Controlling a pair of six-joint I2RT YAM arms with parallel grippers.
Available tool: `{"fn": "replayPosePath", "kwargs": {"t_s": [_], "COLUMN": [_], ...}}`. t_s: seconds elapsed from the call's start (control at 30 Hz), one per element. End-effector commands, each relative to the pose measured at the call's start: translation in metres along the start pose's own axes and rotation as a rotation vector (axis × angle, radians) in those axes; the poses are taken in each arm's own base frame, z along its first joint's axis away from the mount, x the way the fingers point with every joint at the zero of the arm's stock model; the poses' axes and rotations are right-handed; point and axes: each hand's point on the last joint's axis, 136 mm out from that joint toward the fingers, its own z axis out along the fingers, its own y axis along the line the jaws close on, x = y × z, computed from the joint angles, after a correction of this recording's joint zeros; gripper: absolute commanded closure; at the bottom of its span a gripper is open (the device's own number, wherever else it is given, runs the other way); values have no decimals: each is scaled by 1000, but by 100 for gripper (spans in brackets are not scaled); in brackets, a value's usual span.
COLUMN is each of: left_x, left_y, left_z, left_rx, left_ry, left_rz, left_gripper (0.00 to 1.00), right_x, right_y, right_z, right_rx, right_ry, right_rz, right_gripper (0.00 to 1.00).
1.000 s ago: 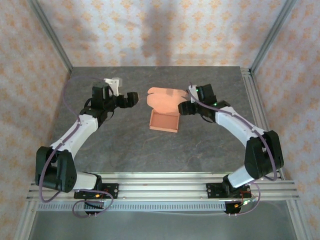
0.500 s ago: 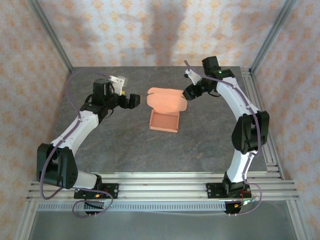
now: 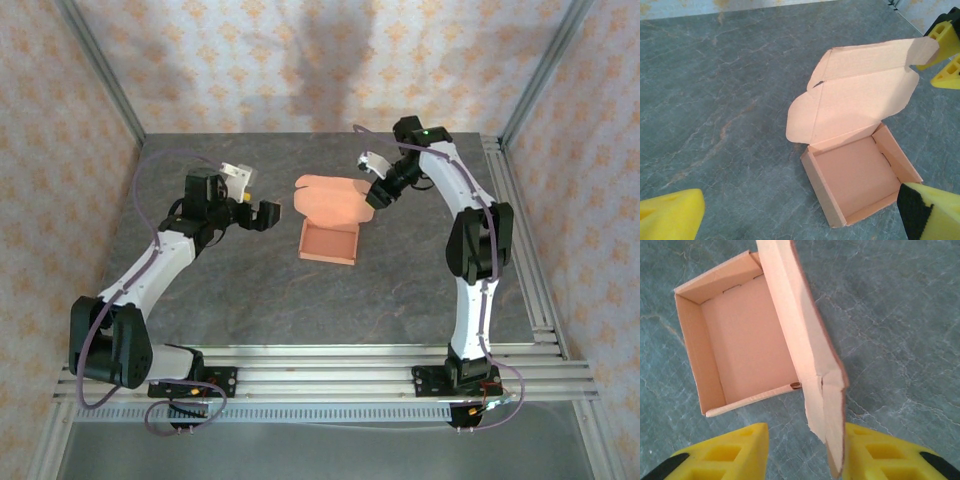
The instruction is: Fold the paper box
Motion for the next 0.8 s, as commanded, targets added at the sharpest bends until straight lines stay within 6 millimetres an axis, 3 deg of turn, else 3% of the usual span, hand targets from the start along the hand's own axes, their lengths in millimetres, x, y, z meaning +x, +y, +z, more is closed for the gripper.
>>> {"fn": "replayPosePath", "kwargs": {"t_s": [0.0, 0.13, 0.57, 0.77], "left_x": [-6, -6, -5, -6], "left_y": [-6, -6, -6, -5], "left_z": [2, 2, 1, 2], "left_rx": [42, 42, 39, 41], "left_ry": [-5, -11, -7, -12], "left_rz": [-1, -2, -7, -5], "left_gripper": [0, 0, 0, 0], "right_x": [4, 3, 3, 6], "right_y": [5, 6, 2, 4], "right_z": [0, 3, 9, 8], "right_rx": [-50, -76, -101, -110], "right_ry": [18, 22, 35, 51], "right_rz": [-22, -14, -17, -28], "right_gripper": [66, 73, 80, 97]}}
